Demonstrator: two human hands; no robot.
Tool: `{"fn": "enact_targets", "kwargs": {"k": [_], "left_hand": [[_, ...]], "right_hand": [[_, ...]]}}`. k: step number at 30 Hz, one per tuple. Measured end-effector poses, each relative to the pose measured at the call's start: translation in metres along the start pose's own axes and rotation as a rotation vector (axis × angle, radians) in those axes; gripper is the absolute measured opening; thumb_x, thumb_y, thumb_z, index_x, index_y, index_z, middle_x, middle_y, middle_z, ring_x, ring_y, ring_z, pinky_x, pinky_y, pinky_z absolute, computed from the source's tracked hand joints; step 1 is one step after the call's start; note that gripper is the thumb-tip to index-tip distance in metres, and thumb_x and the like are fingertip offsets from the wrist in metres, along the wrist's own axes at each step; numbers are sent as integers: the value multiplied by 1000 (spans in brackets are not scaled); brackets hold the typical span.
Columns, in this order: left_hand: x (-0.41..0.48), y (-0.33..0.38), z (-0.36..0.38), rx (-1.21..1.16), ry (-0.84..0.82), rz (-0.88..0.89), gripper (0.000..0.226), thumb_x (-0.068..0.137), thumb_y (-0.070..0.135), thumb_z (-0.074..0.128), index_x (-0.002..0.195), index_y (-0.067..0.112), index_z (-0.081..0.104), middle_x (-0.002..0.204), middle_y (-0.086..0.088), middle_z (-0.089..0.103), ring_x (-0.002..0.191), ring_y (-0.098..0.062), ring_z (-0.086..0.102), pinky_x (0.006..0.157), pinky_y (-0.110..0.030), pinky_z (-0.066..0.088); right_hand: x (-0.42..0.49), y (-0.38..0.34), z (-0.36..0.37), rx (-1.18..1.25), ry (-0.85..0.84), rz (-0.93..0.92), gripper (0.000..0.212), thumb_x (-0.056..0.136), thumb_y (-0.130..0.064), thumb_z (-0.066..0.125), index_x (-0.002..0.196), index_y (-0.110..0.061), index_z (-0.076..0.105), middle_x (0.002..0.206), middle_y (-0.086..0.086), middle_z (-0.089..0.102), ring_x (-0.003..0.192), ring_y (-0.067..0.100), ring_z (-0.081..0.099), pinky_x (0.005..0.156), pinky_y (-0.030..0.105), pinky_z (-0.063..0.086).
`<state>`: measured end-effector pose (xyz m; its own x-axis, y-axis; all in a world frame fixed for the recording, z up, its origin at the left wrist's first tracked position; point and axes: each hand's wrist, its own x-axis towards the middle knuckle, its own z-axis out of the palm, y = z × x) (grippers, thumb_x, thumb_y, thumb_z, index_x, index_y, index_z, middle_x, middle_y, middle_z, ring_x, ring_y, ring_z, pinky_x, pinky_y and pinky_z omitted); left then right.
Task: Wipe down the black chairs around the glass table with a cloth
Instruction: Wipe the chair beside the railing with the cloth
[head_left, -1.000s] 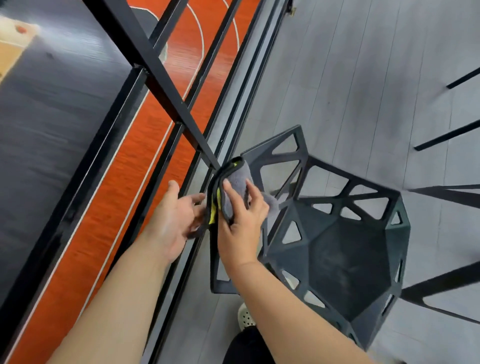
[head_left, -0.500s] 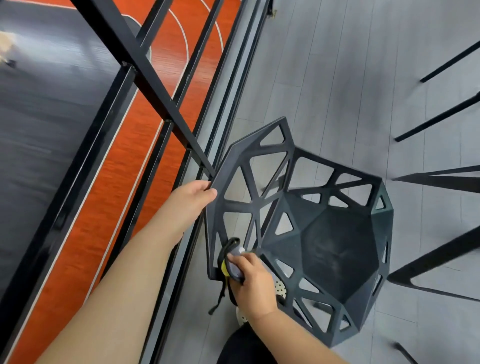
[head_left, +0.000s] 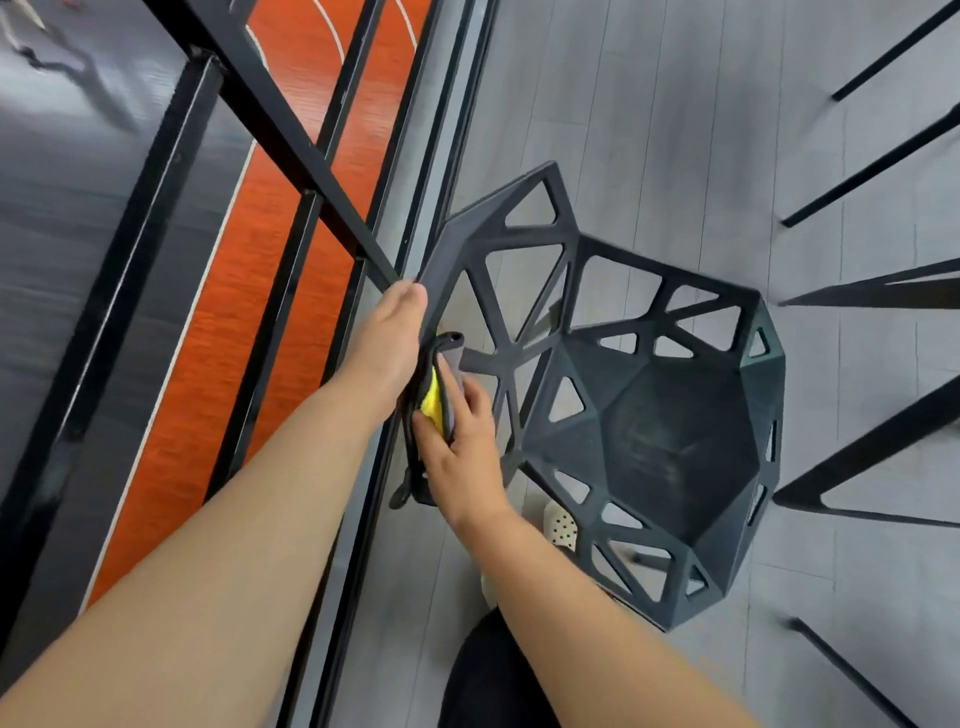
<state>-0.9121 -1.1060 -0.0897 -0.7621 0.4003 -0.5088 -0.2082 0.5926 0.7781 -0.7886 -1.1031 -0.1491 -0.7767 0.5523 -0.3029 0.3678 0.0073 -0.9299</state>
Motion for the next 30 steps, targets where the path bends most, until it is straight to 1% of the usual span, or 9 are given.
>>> {"fn": "enact_targets", "kwargs": {"k": [2,4,7,11,16,21,23,26,30], "left_hand": [[-1,-4,3,71,10,73,23,101,29,32,116,31,49,106,26,53,94,15,47,82,-14,36],[1,-5,4,123,40,111,21,100,25,32,111,33,48,90,28,49,79,15,45,71,-12,35],[7,-10,8,121,91,163,24,99,25,32,110,23,53,100,12,60,89,-3,54,79,-26,43],[9,-21,14,242,195,225,39,98,31,31,130,16,48,121,-9,57,110,-26,53,91,-42,44],[13,-23,16,238,243,237,33,99,29,33,123,15,52,109,-6,58,93,-21,52,75,-32,41],[10,-23,17,197,244,256,29,99,27,34,117,16,55,100,-2,58,85,-16,50,68,-28,37],[11,-23,16,196,252,261,28,98,26,34,113,16,56,99,-3,60,86,-18,52,68,-29,39],[10,-22,17,211,272,258,27,99,27,34,113,16,55,97,-7,59,86,-21,53,71,-33,41],[9,-23,19,275,316,240,34,99,31,33,124,16,51,107,-9,59,98,-27,55,77,-36,44]], "right_hand": [[-10,9,2,-24,38,-26,61,91,-21,54,139,-52,32,138,-10,34,127,11,30,110,26,26],[-26,18,4,-122,109,-86,68,85,-6,56,137,-47,39,134,-8,37,118,6,28,103,10,18],[-51,38,15,-207,199,-123,69,73,3,54,132,-33,51,125,-2,47,112,3,29,97,4,21],[-57,63,14,-288,253,-183,76,65,7,55,129,-33,51,119,2,49,111,19,44,94,22,36],[-52,76,15,-271,246,-184,85,65,11,57,132,-41,44,120,0,42,115,18,48,101,15,34],[-55,79,13,-222,231,-131,74,67,1,52,129,-40,46,122,-7,38,117,7,42,101,6,28],[-56,79,7,-141,185,-81,77,68,7,51,127,-43,47,119,-10,38,114,6,44,96,8,37],[-47,75,-18,72,119,220,74,75,18,45,116,-42,55,109,-10,45,96,12,54,67,11,50],[-30,75,-69,485,221,550,48,80,13,47,97,-26,67,94,6,71,93,26,67,81,35,56]]}}
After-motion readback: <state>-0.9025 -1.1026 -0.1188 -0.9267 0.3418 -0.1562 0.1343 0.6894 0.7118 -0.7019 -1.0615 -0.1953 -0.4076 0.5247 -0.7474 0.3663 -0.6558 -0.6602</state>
